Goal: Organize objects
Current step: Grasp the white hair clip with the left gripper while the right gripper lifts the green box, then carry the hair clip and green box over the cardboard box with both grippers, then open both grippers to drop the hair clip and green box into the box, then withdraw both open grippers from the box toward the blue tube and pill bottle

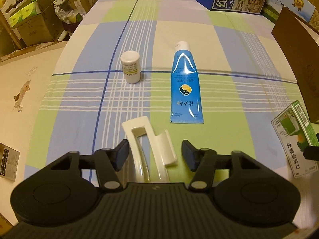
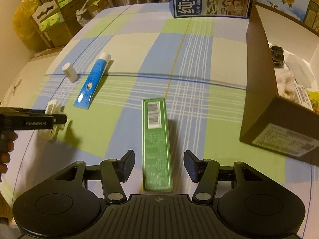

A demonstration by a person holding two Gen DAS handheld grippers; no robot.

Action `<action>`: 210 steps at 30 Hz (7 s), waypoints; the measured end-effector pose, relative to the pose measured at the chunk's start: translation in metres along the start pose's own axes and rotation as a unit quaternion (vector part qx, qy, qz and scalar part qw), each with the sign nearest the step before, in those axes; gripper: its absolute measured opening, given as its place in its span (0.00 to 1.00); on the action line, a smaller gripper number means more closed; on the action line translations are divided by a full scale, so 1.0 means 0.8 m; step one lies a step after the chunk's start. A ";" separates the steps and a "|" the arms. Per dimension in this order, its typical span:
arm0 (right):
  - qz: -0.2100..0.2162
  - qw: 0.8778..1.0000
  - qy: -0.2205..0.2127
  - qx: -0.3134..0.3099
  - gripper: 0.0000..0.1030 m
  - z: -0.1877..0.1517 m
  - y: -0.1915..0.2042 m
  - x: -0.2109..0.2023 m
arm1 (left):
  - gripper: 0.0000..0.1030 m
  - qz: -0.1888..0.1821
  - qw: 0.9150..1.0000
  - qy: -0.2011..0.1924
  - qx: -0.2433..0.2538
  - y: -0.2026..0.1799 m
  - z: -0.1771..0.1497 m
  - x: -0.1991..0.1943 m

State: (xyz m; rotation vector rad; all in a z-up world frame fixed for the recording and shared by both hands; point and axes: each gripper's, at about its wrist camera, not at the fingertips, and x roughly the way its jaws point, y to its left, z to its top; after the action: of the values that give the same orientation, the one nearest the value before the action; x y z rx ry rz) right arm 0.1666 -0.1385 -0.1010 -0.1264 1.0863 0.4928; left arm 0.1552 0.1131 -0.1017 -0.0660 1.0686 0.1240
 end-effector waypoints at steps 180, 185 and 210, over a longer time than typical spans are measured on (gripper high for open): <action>-0.021 0.968 -0.170 0.181 0.55 0.043 -0.349 -0.189 | 0.86 -0.202 0.967 -0.085 0.130 -0.423 0.173 -0.097; -0.018 0.968 -0.167 0.185 0.56 0.024 -0.332 -0.201 | 0.87 -0.193 0.970 -0.079 0.124 -0.406 0.144 -0.111; 0.004 0.979 -0.121 0.164 0.56 -0.041 -0.209 -0.201 | 0.90 -0.152 0.985 -0.058 0.065 -0.262 0.041 -0.159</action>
State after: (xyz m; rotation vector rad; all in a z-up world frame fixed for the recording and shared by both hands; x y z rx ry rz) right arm 0.1541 -0.3492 0.0004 0.2236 0.9151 0.3202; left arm 0.1513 -0.0996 0.0241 -0.1012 0.9367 -0.2159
